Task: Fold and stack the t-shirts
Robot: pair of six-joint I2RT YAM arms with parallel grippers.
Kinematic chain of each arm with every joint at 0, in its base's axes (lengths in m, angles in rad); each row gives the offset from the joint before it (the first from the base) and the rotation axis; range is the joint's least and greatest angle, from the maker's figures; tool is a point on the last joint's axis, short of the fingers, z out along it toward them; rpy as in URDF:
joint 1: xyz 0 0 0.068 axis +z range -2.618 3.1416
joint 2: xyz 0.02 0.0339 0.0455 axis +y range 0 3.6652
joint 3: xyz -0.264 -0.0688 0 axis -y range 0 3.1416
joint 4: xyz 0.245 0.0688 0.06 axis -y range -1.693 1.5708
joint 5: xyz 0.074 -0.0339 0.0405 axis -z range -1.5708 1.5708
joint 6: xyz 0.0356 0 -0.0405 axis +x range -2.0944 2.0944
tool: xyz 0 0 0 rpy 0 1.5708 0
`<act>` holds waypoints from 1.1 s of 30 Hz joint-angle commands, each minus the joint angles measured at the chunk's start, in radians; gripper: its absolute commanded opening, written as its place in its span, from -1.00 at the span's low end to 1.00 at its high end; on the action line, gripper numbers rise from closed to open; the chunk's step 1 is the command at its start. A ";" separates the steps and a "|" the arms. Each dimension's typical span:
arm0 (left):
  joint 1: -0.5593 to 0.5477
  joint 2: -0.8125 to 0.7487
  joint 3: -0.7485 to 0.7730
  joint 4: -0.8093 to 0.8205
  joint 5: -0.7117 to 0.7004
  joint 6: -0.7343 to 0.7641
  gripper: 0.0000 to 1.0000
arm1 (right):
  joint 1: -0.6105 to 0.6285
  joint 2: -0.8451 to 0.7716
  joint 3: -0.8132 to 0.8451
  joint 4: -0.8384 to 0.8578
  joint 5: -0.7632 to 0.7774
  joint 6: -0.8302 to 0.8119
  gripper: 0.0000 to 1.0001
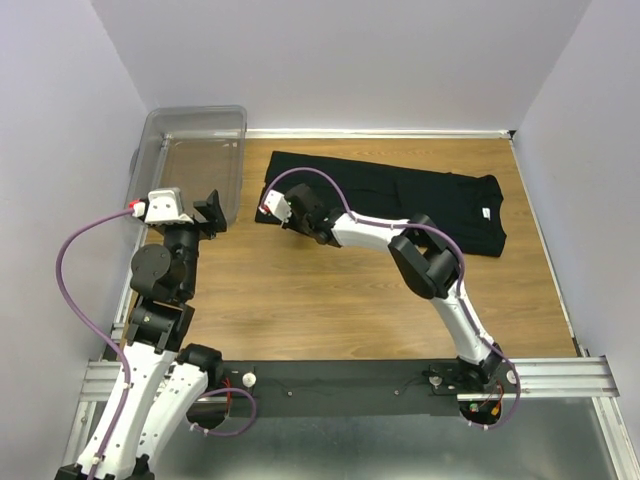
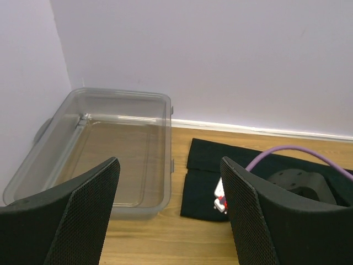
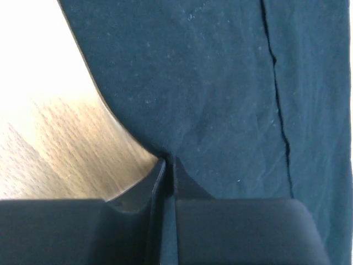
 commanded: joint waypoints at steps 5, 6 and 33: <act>0.007 -0.006 -0.001 0.021 0.014 0.021 0.63 | 0.022 -0.193 -0.256 -0.028 -0.295 -0.037 -0.99; 0.007 0.000 -0.003 0.027 0.035 0.023 0.63 | 0.036 -0.237 -0.302 -0.039 -0.343 -0.065 -0.99; -0.211 1.706 1.194 -0.353 0.800 0.069 0.52 | -0.970 -0.911 -0.736 -0.249 -0.733 0.355 0.60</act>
